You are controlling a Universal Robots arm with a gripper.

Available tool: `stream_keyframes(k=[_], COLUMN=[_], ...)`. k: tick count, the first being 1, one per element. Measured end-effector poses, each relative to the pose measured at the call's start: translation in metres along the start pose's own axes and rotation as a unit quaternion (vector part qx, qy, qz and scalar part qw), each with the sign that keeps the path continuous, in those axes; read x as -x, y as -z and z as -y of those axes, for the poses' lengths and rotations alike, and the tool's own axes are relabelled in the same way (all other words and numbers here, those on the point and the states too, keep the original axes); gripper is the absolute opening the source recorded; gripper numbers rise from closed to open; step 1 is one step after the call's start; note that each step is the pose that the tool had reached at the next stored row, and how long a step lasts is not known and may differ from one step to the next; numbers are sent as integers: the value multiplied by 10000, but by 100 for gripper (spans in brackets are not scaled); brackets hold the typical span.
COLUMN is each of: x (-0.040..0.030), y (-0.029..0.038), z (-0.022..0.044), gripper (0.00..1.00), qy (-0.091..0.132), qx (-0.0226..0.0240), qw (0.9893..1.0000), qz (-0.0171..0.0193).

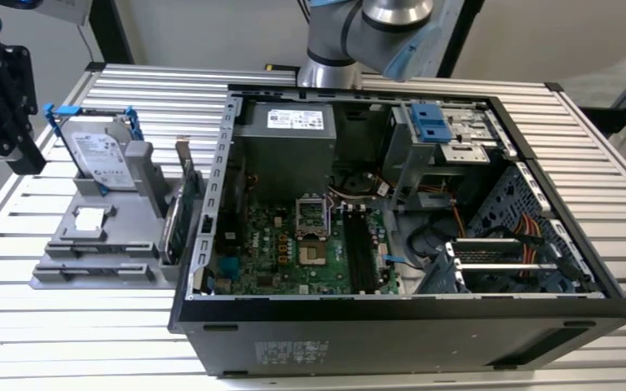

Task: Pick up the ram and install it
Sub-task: 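Pick up the ram and move it above insertion slot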

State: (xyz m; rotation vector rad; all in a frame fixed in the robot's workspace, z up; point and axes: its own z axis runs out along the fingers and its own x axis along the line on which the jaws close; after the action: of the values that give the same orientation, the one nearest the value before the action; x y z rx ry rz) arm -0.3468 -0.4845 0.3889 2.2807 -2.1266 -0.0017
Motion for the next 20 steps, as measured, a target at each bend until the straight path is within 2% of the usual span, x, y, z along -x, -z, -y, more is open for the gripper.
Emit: stream_keyframes(k=[17, 20], x=[0, 1], y=[-1, -7], z=[0, 1], gripper=[100, 100], qy=[30, -48], qx=[-1, 1], qw=[10000, 10000], qz=[0, 0])
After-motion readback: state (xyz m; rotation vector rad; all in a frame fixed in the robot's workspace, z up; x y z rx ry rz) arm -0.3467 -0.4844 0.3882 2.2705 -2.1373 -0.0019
